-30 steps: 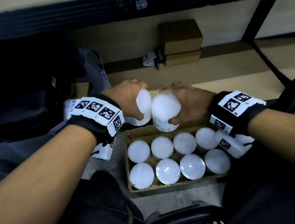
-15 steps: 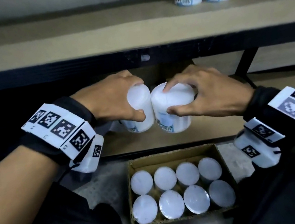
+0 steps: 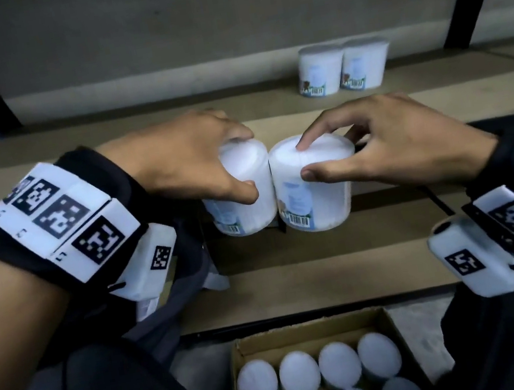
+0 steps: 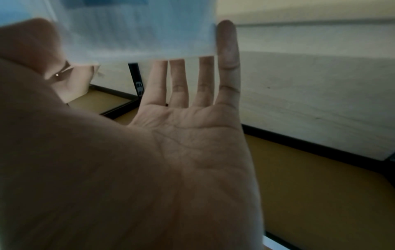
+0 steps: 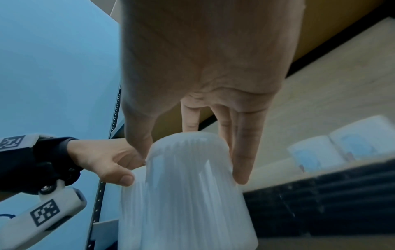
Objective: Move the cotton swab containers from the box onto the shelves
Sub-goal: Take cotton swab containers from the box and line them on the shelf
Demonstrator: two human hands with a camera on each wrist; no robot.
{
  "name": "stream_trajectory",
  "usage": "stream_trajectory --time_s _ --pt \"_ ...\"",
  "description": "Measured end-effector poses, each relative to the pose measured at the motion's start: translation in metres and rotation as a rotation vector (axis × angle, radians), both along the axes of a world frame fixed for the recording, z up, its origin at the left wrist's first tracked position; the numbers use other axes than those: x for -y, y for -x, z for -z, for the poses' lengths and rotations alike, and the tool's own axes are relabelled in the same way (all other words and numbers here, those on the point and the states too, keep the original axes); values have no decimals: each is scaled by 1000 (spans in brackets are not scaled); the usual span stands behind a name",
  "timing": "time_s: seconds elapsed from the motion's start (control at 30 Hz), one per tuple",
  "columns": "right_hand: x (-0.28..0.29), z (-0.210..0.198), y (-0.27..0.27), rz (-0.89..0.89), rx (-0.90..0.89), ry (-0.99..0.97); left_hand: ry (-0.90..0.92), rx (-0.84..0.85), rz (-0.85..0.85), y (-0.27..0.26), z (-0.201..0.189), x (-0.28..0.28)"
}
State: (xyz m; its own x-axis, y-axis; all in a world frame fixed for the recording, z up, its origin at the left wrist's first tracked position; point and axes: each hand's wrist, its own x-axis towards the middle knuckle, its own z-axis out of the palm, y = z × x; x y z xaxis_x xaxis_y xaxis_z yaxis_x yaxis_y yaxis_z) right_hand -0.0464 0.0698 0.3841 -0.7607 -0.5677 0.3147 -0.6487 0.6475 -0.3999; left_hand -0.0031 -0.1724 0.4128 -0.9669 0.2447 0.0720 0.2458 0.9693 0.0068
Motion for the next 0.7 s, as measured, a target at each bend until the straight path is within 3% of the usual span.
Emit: stream_trajectory --time_s 0.3,0.7 --pt "1 -47 32 88 -109 42 -8 -36 -4 28 -53 -9" --pt "14 -43 59 163 -176 30 -8 14 -75 63 -60 -10"
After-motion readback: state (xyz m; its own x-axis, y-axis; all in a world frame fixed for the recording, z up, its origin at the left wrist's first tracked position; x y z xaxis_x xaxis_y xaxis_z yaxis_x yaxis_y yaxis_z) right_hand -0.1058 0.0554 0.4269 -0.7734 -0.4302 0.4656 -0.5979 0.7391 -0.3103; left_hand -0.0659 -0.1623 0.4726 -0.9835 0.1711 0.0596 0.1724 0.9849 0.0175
